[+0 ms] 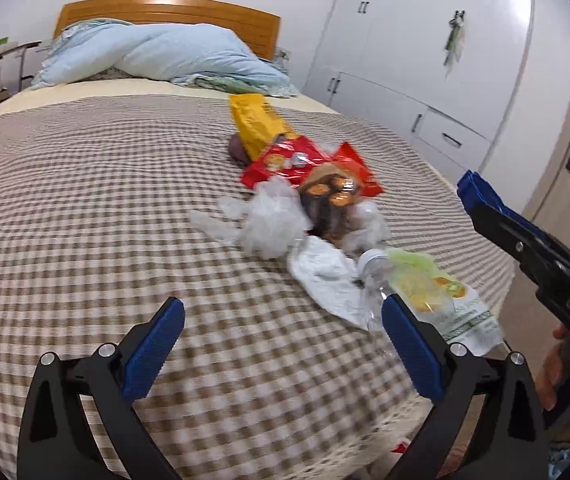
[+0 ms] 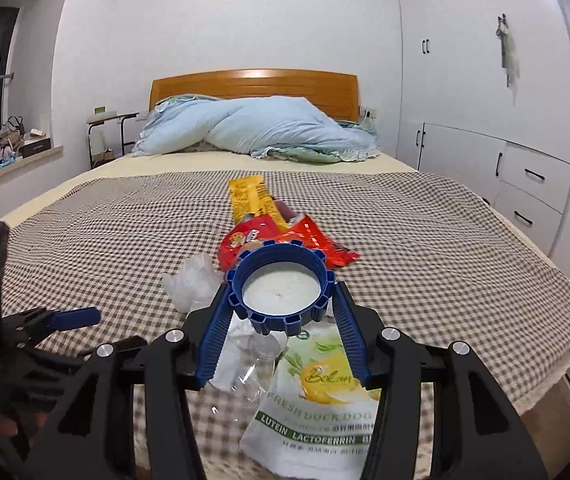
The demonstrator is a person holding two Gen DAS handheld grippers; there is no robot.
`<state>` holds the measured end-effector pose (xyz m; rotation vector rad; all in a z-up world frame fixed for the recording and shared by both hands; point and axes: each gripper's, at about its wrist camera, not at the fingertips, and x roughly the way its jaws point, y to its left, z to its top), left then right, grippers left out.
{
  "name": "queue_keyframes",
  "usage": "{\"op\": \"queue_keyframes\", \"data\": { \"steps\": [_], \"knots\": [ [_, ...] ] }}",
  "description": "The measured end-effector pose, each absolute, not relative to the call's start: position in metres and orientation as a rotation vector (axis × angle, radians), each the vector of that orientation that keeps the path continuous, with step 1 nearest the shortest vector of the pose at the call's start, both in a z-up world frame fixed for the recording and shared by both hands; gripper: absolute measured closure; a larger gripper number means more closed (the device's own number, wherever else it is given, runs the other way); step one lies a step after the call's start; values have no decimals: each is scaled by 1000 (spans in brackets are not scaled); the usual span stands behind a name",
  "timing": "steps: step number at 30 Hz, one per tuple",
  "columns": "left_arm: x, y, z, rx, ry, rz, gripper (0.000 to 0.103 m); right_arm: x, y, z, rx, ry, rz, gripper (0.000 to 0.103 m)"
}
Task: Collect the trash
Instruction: 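Reach the left tool to the clear plastic bottle on the bed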
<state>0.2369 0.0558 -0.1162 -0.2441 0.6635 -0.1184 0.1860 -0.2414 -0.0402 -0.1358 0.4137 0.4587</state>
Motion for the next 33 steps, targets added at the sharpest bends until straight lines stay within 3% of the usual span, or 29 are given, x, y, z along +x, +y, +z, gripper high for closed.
{"op": "queue_keyframes", "data": {
  "steps": [15,31,33],
  "knots": [
    [247,-15,-112,-208,579,-217,7,177,-312,-65,-45,404,350,53],
    [300,-55,-130,-101,842,-7,8,186,-346,-81,-1,466,325,53],
    [302,-54,-135,-98,860,11,16,184,-348,-81,6,468,326,53]
  ]
}}
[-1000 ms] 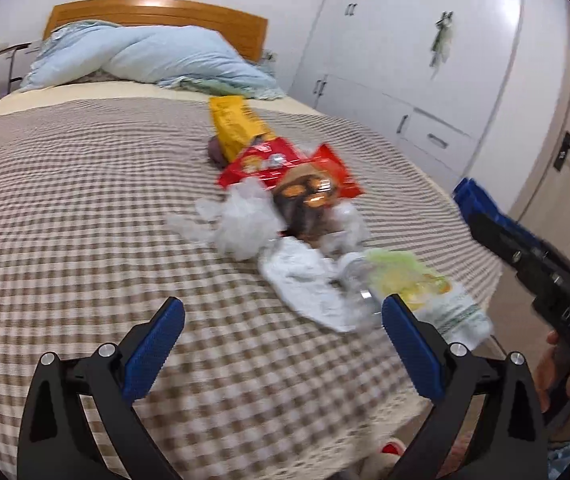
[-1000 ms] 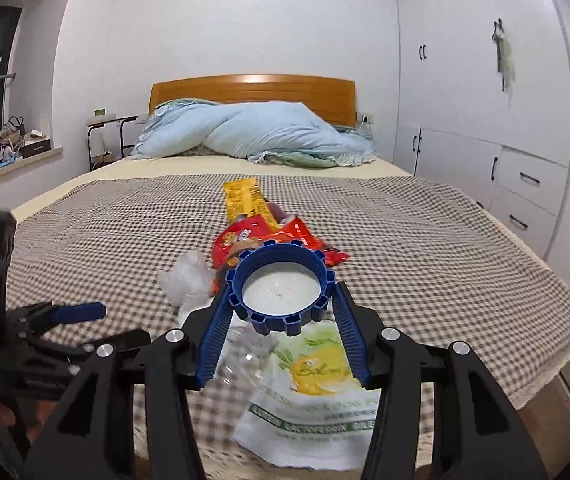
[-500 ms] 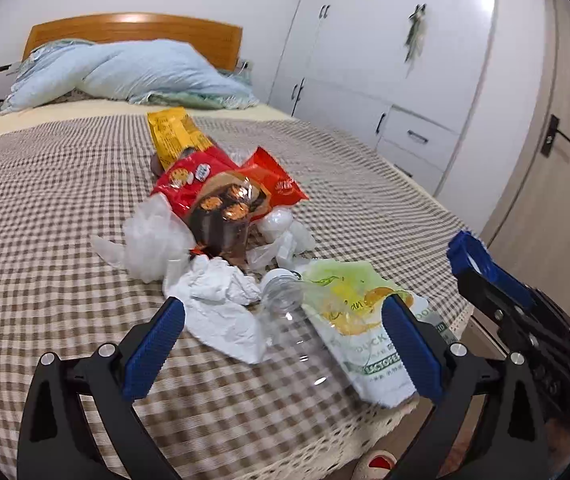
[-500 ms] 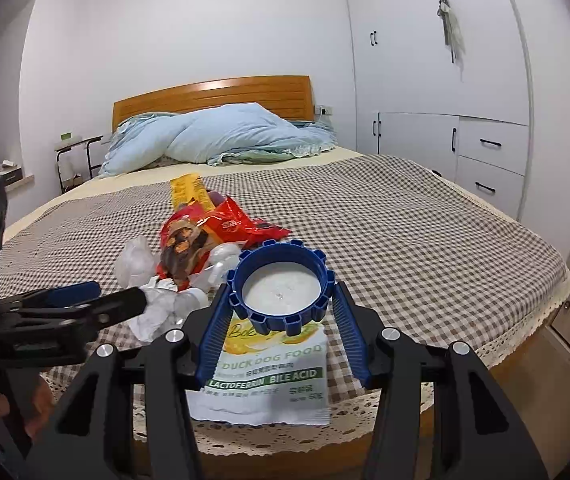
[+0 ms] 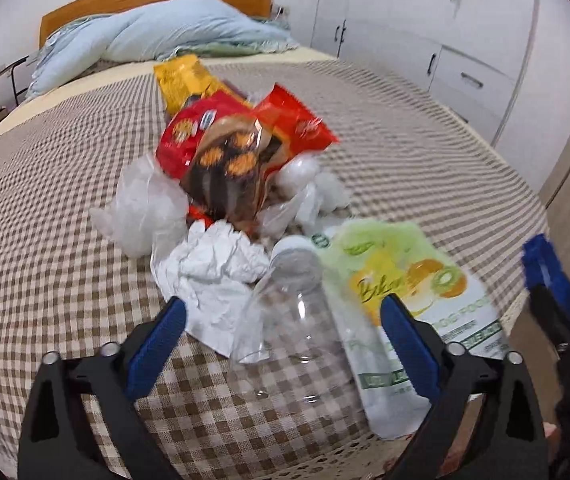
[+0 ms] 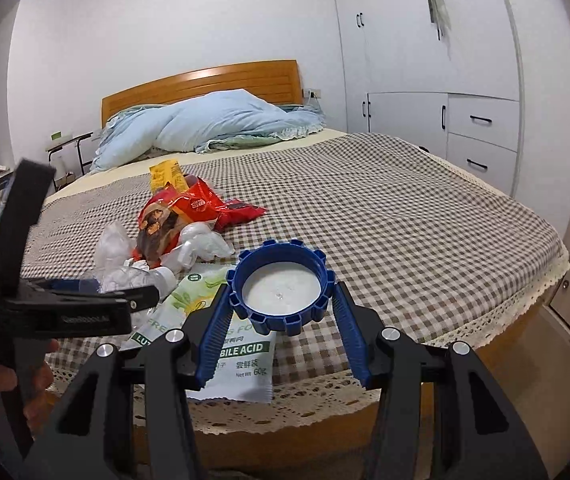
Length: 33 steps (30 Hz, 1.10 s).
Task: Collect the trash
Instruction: 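Reach the left tool to the clear plastic bottle on the bed, then close the left tool on the clear bottle and lift it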
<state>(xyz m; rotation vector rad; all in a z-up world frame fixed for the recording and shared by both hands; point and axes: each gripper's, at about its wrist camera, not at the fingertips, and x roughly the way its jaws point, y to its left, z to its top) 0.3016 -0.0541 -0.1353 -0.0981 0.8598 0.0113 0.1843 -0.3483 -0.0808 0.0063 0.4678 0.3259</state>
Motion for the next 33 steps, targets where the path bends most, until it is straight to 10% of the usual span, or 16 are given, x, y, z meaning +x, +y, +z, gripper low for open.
{"op": "queue_keyframes", "data": {
  "steps": [3,33],
  "knots": [
    [304,-48,-143,-135,898,23,43,183,-348,-80,1,463,328,53],
    [213,-21,-105,-94,757,-23,45,147,-315,-80,-93,374,437,53]
  ]
}}
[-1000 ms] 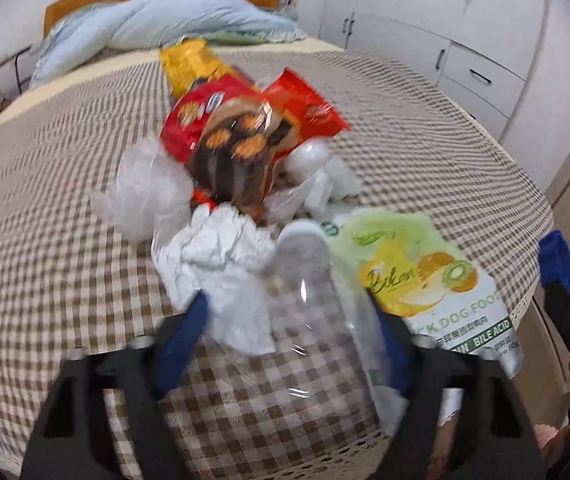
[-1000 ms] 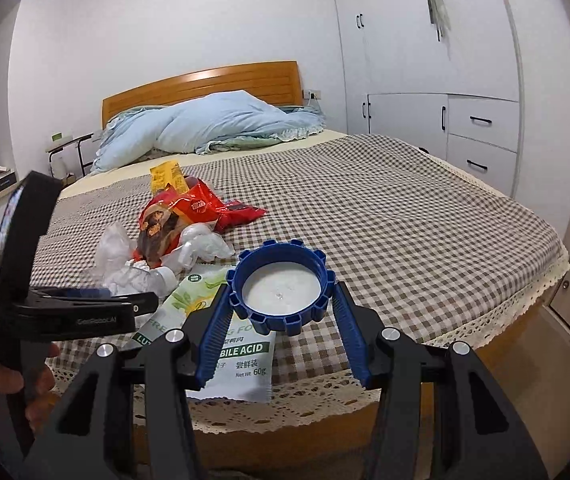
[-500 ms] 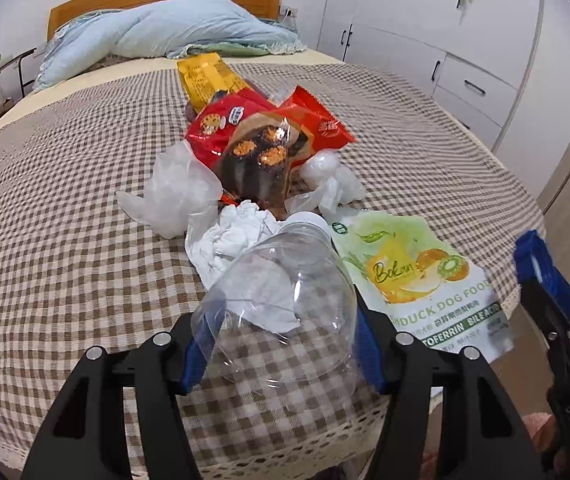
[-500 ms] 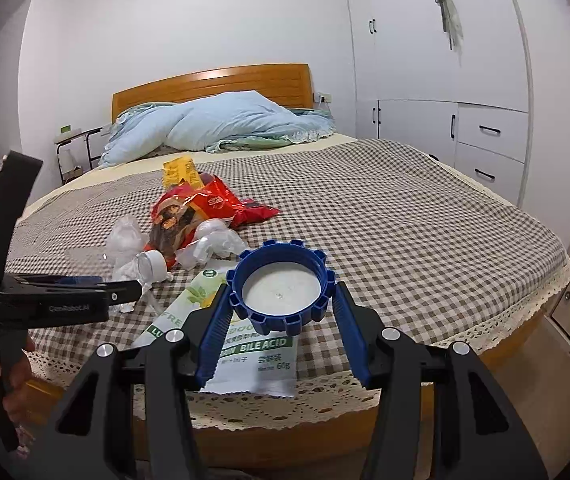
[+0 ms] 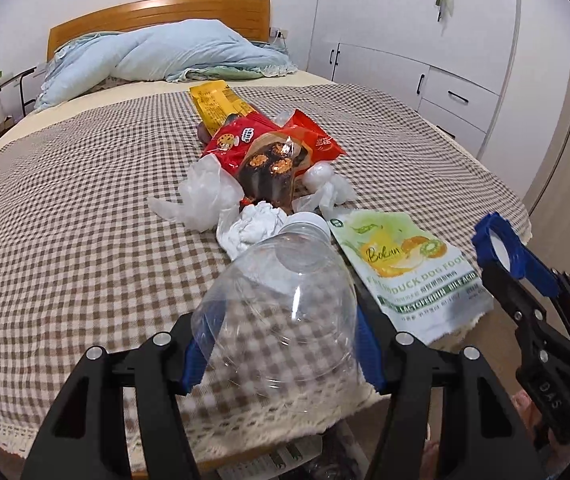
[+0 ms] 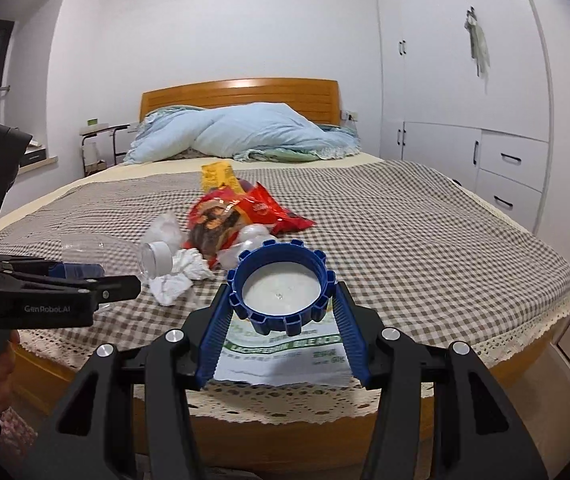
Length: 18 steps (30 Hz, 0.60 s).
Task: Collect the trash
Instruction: 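Close the left tool on the clear bottle and lift it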
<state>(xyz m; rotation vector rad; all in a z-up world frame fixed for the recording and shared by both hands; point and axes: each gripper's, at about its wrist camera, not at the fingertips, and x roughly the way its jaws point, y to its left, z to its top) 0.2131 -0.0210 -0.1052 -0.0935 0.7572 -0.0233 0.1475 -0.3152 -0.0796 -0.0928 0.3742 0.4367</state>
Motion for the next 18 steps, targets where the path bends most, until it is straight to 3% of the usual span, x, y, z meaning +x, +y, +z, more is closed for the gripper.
{"op": "queue_keyframes", "data": {
  "steps": [18],
  "knots": [
    [122,-8,-98,-62,683,-11,44,107,-297,-86,-137,350,523,53]
  ]
}}
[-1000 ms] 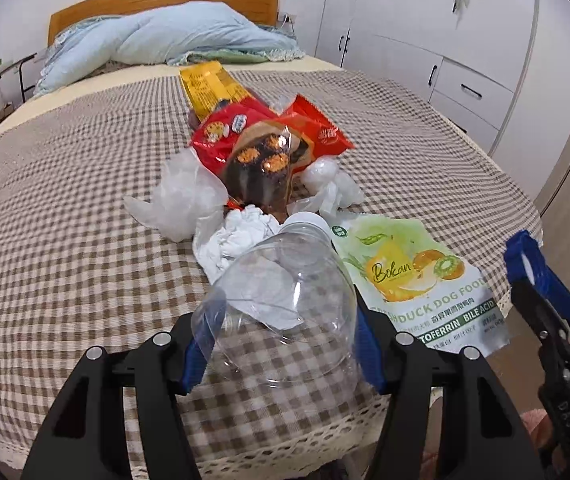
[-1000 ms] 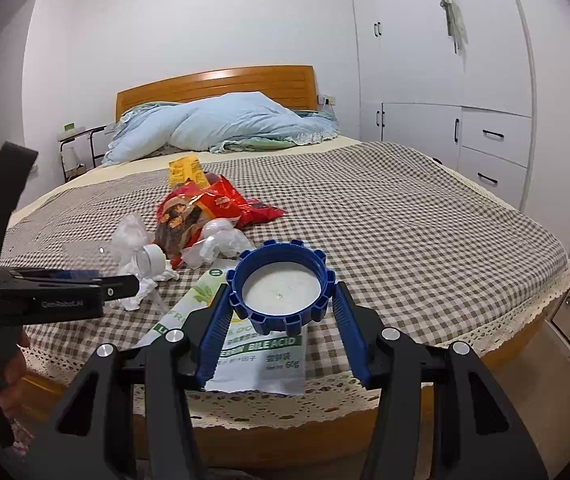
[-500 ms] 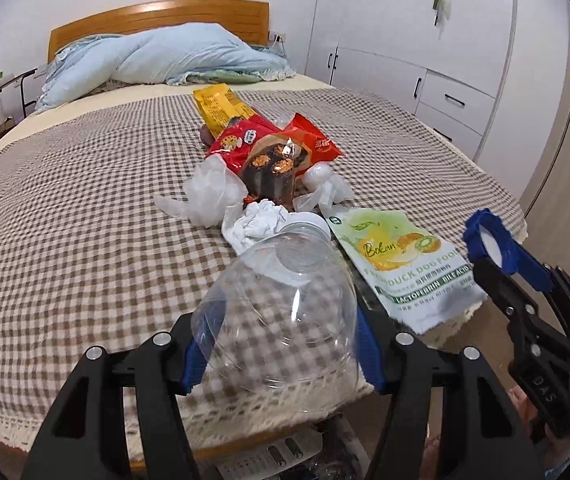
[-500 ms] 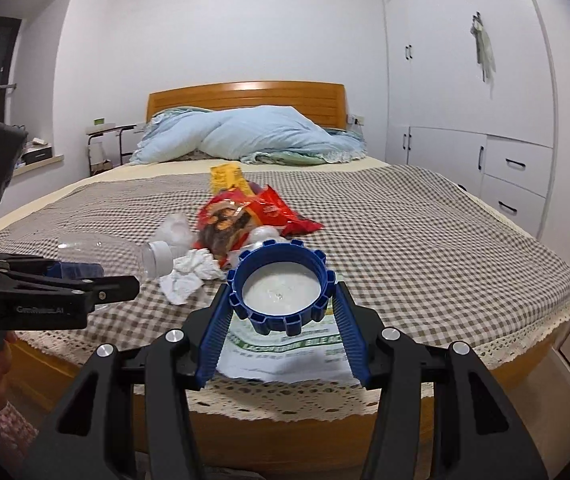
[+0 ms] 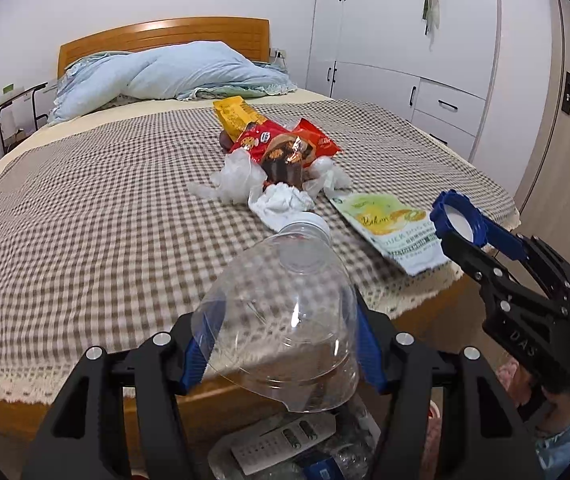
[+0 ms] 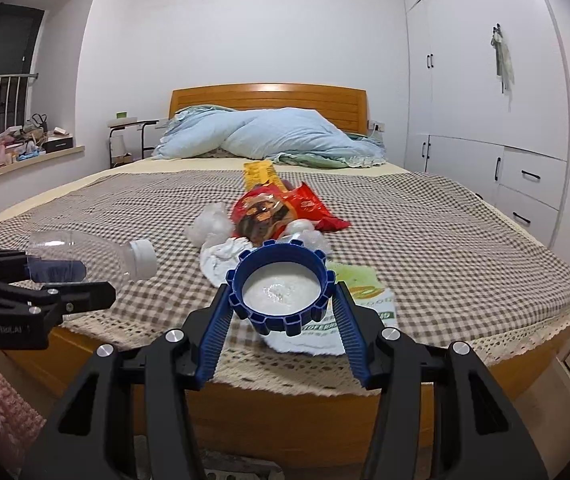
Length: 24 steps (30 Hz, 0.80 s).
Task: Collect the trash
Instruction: 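Close the left tool on the clear bottle and lift it, then carry the clear bottle with left while right carries the blue cap ring down to the bag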
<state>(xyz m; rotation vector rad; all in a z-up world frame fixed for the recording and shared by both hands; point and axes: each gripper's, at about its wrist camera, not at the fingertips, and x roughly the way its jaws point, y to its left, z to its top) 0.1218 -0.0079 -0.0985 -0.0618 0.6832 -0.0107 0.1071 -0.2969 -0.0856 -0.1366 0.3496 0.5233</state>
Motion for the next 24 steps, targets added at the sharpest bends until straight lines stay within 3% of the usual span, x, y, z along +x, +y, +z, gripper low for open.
{"op": "queue_keyframes", "data": {
  "steps": [24],
  "knots": [
    [59,-16,-137,6,696,-49,44,58,-299,-118,-179,491,624,53]
  ]
}}
